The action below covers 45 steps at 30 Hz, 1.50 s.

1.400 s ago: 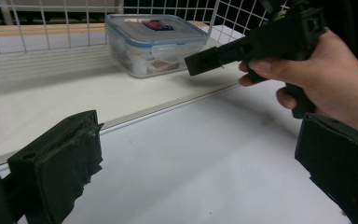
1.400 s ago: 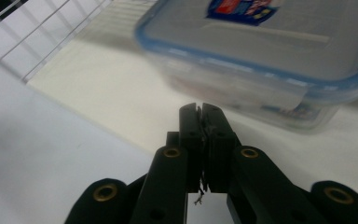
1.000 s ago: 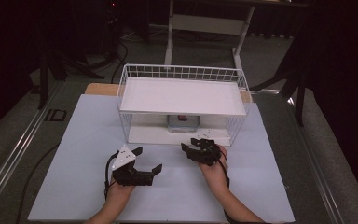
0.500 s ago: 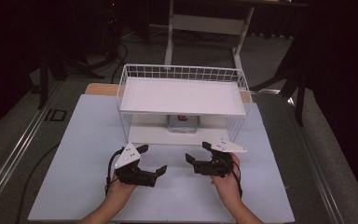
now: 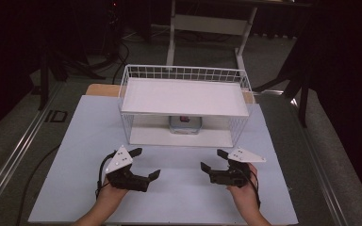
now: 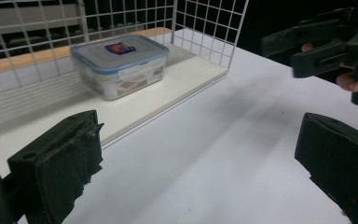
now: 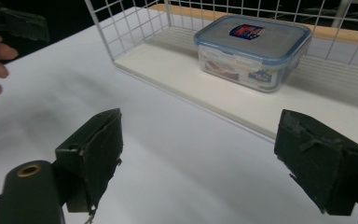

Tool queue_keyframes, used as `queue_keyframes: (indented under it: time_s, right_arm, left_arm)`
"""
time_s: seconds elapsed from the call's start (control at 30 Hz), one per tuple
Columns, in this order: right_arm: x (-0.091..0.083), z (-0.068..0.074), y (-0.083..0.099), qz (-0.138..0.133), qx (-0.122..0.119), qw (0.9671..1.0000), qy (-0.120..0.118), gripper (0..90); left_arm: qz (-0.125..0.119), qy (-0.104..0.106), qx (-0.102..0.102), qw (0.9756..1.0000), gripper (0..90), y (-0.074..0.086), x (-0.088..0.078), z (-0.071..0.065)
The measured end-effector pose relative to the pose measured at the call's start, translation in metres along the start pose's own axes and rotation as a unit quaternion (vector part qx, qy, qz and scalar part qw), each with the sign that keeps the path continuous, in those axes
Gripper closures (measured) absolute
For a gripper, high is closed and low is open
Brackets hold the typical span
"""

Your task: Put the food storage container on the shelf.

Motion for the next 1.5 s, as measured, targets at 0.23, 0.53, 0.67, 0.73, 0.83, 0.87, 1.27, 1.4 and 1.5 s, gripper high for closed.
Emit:
queue_keyframes:
  time_s: [0.23, 0.53, 0.67, 0.73, 0.83, 0.87, 1.27, 1.4, 1.5]
  right_arm:
    - [-0.018, -0.004, 0.007, -0.002, 0.000, 1.0000, -0.006, 15.2]
    - [-0.032, -0.008, 0.021, 0.011, 0.000, 0.9999, -0.003, 15.2]
    - [-0.036, -0.013, 0.029, 0.011, -0.001, 0.9999, 0.005, 15.2]
    - [-0.036, -0.015, 0.032, 0.013, -0.001, 0.9999, 0.004, 15.2]
    - [-0.034, -0.020, 0.036, 0.016, -0.012, 0.9997, 0.010, 15.2]
    - [-0.033, -0.021, 0.037, 0.016, -0.014, 0.9997, 0.011, 15.2]
    - [-0.027, -0.038, 0.046, 0.029, -0.016, 0.9990, 0.030, 15.3]
    - [-0.025, -0.037, 0.045, 0.030, -0.017, 0.9990, 0.028, 15.2]
    - [-0.024, -0.037, 0.045, 0.030, -0.015, 0.9991, 0.027, 15.3]
  left_arm:
    - [0.008, -0.014, -0.002, 0.9999, 1.4, 0.011, -0.015, 0.006]
    - [0.016, -0.007, 0.004, 0.9998, 1.4, 0.028, -0.022, 0.005]
    - [0.018, 0.002, 0.000, 0.9998, 1.4, 0.035, -0.020, 0.002]
    - [0.023, 0.003, 0.002, 0.9997, 1.4, 0.038, -0.019, 0.002]
    - [0.026, 0.004, 0.004, 0.9996, 1.4, 0.041, -0.016, 0.002]
    - [0.025, 0.006, 0.002, 0.9997, 1.4, 0.042, -0.015, 0.001]
    - [0.029, -0.003, 0.011, 0.9995, 1.4, 0.045, -0.013, 0.009]
    - [0.028, -0.003, 0.000, 0.9996, 1.4, 0.047, -0.014, 0.012]
    - [0.028, -0.004, -0.006, 0.9996, 1.4, 0.048, -0.014, 0.013]
Point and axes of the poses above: each handheld gripper's, and its own axes: x roughly forward along the jaws, y roughly out of its underside, z roughly to its left, the point moved 6 cm from there along x, roughly forward along the jaws, and after that the axes turned 9 degrees about x, right-handed, at the moved point
